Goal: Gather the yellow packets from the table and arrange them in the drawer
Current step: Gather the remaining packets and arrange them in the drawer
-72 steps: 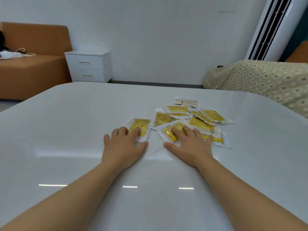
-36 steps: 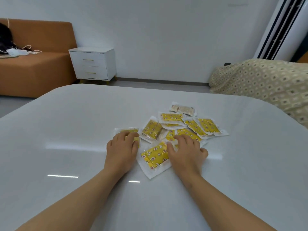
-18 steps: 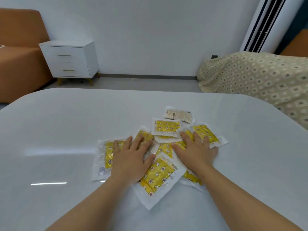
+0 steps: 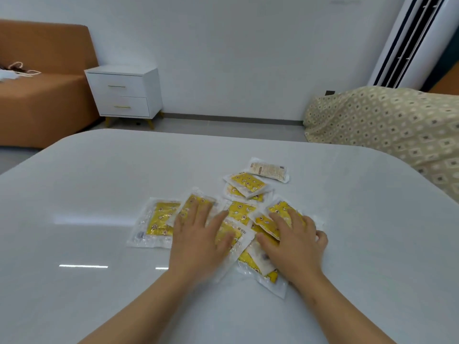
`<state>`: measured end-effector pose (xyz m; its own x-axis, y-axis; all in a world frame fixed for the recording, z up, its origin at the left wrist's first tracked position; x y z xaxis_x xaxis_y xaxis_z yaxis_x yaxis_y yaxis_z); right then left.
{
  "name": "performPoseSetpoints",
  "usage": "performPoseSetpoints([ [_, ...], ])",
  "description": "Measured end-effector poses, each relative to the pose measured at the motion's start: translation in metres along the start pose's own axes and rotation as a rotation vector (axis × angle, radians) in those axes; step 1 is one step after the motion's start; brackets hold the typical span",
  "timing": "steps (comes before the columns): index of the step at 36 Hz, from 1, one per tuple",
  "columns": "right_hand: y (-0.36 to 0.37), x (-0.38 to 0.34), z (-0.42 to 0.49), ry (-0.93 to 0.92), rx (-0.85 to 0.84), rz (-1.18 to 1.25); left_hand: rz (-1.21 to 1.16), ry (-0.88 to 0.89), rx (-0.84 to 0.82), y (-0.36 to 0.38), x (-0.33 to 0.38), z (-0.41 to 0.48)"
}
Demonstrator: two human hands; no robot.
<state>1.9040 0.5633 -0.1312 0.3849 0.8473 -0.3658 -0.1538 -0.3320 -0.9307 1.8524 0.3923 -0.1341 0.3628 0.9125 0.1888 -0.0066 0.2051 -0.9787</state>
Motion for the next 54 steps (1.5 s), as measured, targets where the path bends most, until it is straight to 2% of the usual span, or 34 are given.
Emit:
performPoseSetpoints([
  [3, 0.003, 0.007, -0.013, 0.014, -0.185, 0.044, 0.039, 0.046, -0.120, 0.014, 0.010, -0.027],
  [7, 0.003, 0.012, -0.034, -0.020, -0.216, 0.041, 0.083, 0.021, -0.104, 0.022, 0.014, -0.041],
  [13, 0.007, 0.018, -0.051, -0.078, -0.025, 0.059, 0.064, -0.047, 0.042, 0.015, 0.018, -0.059],
  [15, 0.008, 0.016, -0.048, -0.100, 0.028, 0.056, -0.007, -0.080, 0.078, 0.013, 0.016, -0.060],
  [17, 0.009, 0.017, -0.045, -0.114, 0.047, 0.045, -0.071, -0.100, 0.091, 0.011, 0.015, -0.059],
  [22, 0.012, 0.020, -0.040, -0.142, 0.069, 0.048, -0.052, -0.127, 0.059, 0.013, 0.013, -0.056],
  [29, 0.009, 0.036, -0.059, -0.203, 0.157, 0.204, -0.068, -0.197, 0.115, 0.010, 0.017, -0.075],
  [32, -0.001, 0.060, -0.083, -0.283, 0.181, 0.114, -0.113, -0.236, 0.131, 0.010, 0.023, -0.092],
  [37, -0.015, 0.086, -0.117, -0.284, 0.268, -0.162, -0.232, -0.275, 0.102, 0.009, 0.048, -0.111],
  [39, -0.024, 0.084, -0.126, -0.243, 0.085, -0.236, -0.268, -0.276, 0.079, 0.011, 0.059, -0.114],
  [41, -0.028, 0.088, -0.123, -0.225, 0.017, -0.162, -0.313, -0.281, 0.075, 0.012, 0.068, -0.115],
  [44, -0.043, 0.086, -0.115, -0.111, 0.094, 0.106, -0.406, -0.288, 0.075, 0.012, 0.075, -0.116],
  [46, -0.043, 0.094, -0.107, 0.005, 0.108, 0.098, -0.387, -0.288, 0.057, 0.014, 0.079, -0.117],
  [48, -0.037, 0.100, -0.099, 0.090, 0.044, 0.073, -0.306, -0.301, 0.039, 0.018, 0.082, -0.118],
  [54, -0.036, 0.095, -0.094, 0.079, -0.050, 0.135, -0.289, -0.383, 0.027, 0.020, 0.101, -0.117],
])
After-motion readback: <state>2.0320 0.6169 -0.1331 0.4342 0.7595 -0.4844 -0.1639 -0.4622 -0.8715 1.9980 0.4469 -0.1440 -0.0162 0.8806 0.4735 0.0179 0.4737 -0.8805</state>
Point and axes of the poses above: each hand's wrist, its own z-axis towards the middle knuckle, its own y-axis out of the palm, x = y × z, the point moved 1 cm from there along z, towards the middle knuckle, and after that the axes turned 6 degrees about z, right-handed, at the moved point
